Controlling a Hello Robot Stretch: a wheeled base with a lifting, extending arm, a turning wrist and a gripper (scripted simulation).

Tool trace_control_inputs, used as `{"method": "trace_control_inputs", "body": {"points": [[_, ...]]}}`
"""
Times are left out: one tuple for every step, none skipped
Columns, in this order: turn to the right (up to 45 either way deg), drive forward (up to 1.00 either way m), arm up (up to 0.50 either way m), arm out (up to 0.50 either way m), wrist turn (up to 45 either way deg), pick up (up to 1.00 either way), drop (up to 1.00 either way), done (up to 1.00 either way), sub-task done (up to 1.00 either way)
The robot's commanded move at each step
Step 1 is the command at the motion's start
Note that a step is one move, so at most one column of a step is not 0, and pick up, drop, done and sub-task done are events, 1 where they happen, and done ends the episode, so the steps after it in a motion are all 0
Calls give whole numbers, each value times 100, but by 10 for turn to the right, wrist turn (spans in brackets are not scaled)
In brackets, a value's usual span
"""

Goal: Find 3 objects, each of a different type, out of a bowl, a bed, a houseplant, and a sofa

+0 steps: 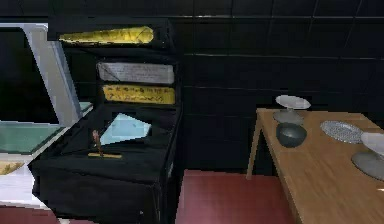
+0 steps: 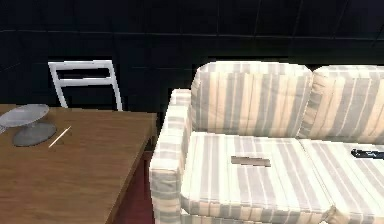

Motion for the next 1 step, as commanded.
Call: {"method": "trace_control_inputs", "body": {"points": [[0,35,0,0,0,0,0,0,0]]}}
